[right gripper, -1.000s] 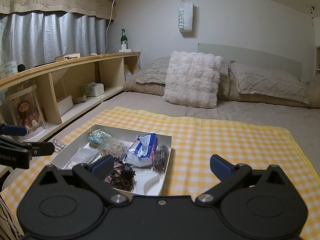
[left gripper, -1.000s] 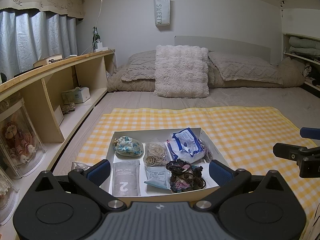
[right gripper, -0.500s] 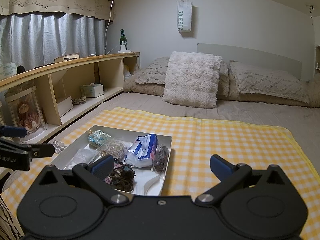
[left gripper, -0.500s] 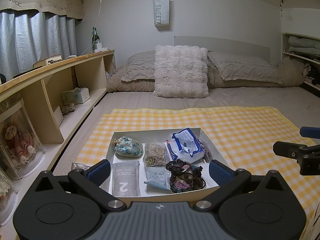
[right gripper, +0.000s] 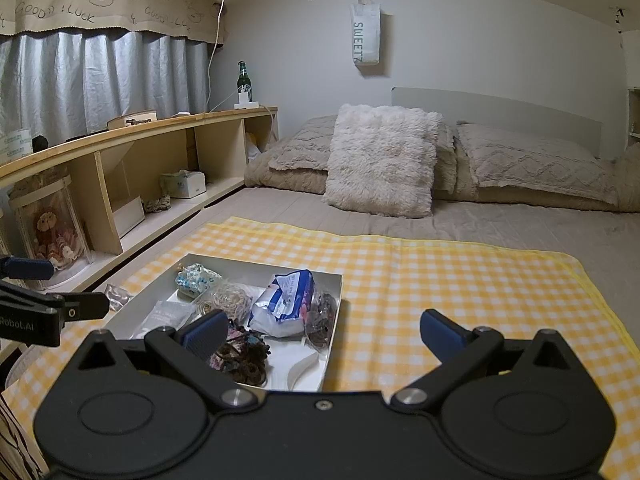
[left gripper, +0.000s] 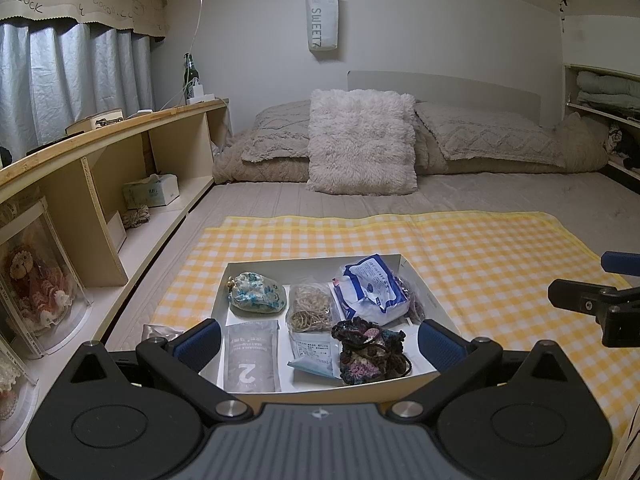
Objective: Organize soft objects
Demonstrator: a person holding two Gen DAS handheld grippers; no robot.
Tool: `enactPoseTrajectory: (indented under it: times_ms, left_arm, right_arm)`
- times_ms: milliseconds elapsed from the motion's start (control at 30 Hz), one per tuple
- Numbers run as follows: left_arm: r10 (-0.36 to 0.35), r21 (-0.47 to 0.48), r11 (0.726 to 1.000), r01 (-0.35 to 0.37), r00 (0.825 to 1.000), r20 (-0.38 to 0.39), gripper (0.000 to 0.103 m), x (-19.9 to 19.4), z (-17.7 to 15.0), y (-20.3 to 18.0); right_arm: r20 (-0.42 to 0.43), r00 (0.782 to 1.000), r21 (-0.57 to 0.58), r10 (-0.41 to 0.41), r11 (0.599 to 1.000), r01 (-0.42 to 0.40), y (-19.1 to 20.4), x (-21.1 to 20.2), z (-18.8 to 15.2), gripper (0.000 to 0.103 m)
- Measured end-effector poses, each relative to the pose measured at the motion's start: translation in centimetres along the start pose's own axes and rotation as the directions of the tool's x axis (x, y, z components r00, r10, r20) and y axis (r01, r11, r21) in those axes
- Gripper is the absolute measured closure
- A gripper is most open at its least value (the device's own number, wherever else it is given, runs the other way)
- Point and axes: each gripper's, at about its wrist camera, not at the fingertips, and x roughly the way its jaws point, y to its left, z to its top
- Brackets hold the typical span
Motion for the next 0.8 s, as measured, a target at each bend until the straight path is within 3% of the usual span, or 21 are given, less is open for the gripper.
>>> enactPoseTrajectory:
  times_ms: [800]
  left_arm:
    - [0.008, -0.011, 1.0, -0.008, 1.0, 0.001, 0.0, -0.07, -0.11, 0.26]
  right_arm:
    - [0.0, 1.0, 0.001, 0.0, 1.0, 0.0, 0.07, -0.02, -0.02, 0.0]
